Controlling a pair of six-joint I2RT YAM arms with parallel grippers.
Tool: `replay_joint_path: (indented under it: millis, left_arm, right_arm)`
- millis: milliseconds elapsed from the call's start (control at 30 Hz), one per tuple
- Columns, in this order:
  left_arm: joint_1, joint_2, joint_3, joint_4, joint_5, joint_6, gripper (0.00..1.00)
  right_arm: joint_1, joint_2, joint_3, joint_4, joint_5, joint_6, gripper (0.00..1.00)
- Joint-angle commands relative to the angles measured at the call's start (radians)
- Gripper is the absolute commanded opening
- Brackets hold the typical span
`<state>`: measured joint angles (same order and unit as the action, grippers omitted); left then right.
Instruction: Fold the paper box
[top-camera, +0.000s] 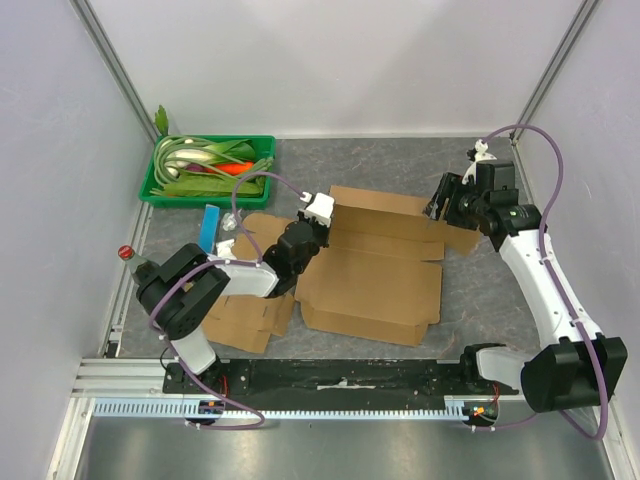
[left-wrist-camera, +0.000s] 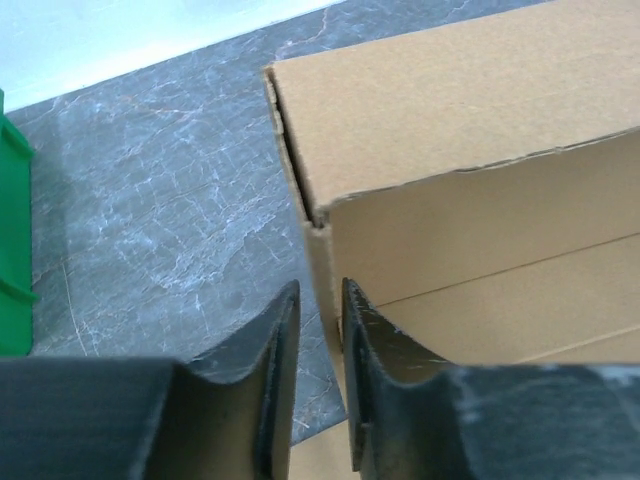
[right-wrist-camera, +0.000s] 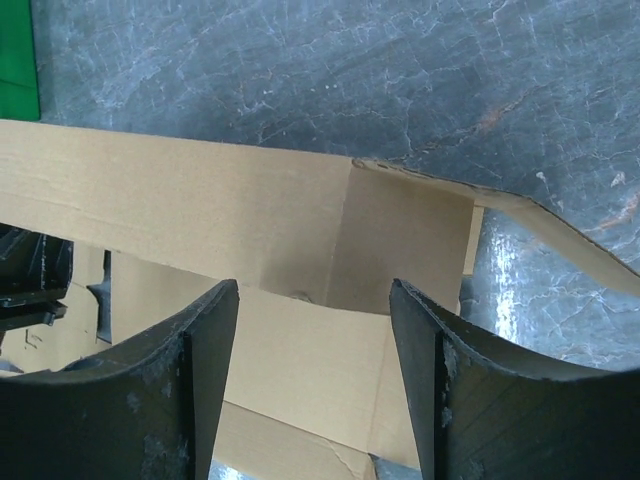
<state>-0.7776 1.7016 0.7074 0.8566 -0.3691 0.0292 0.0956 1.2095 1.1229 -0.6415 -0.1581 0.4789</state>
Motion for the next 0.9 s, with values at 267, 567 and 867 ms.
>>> replay_joint_path:
  millis: [267,567,867]
  left_arm:
    - [0.003,0.046,0.02,0.159,0.002,0.084,0.1]
    - [0.003,0.036,0.0,0.19,-0.013,0.043,0.02]
    - [0.001,0.027,0.003,0.145,-0.037,-0.138,0.02]
  right_arm:
    - [0.004,0.002,-0.08,0.172,-0.081,0.125,0.66]
    - [0.004,-0.109,-0.33,0.538,-0.175,0.504,0.42]
    - [-0.029,-0.085,-0.525,0.98,-0.265,0.716,0.0]
